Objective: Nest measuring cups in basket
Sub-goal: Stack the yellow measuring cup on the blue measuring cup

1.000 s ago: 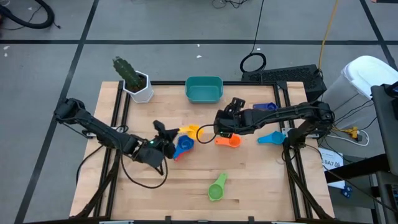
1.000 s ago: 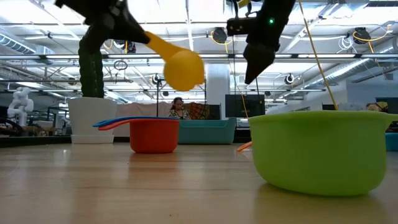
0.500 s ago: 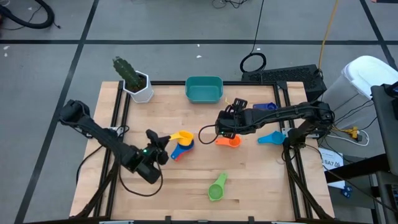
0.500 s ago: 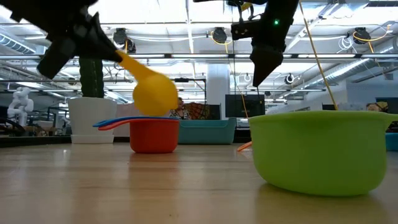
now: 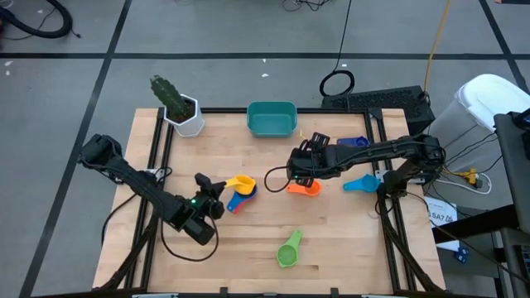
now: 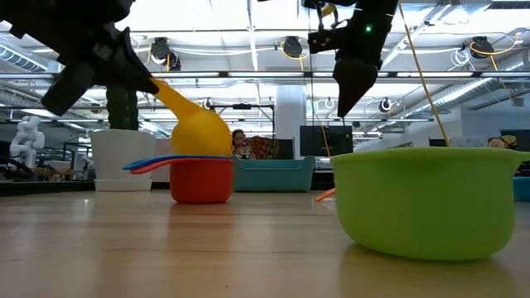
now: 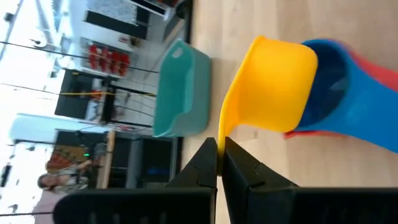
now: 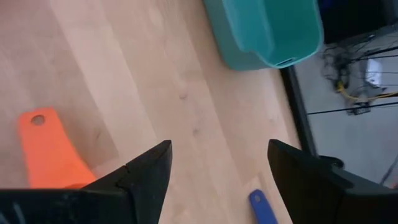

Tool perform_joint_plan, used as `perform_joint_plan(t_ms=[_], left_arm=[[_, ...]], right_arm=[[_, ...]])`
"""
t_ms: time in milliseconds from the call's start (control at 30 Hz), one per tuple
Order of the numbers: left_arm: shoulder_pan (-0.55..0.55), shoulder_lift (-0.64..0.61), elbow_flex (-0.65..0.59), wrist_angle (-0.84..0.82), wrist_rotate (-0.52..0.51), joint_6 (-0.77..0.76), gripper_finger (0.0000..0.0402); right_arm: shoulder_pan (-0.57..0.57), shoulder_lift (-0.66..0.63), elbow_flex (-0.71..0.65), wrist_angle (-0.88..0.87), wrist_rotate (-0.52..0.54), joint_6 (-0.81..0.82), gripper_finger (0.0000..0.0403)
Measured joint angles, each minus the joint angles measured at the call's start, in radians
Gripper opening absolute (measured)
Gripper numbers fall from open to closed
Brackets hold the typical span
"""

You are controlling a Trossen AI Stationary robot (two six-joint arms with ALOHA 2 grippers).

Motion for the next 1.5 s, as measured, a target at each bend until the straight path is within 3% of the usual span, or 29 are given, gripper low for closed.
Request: perform_joint_plan(t_ms=[300,633,1100,1367,1500], left_arm=[[0.001,0.000,0.000,-0.041,0.170,0.015,0.0008],[0.018,0.000,0.000,-0.065,0.294,-0.041,0.0120],[0.027,0.000,0.000,-0.062,0.350,-0.115,0.0217],[0.028,0.000,0.000,-0.003,0.635,-0.232,0.0240],[0.026,-0.011,0.000,0.010,0.649,-0.234,0.0241]], right_arm=[[0.000,0.000,0.000,0.000,-0.033,0.019,0.0256],[0.000,0.000,0.000,0.000,-0.058,0.024,0.0256],[0.000,0.000,0.000,0.000,-0.058,0.023,0.0256],[-0.007,0.000,0.000,0.007,-0.058,0.010,0.0256],[-0.019,0.000,0.000,0.025,-0.058,-0.008,0.0256]])
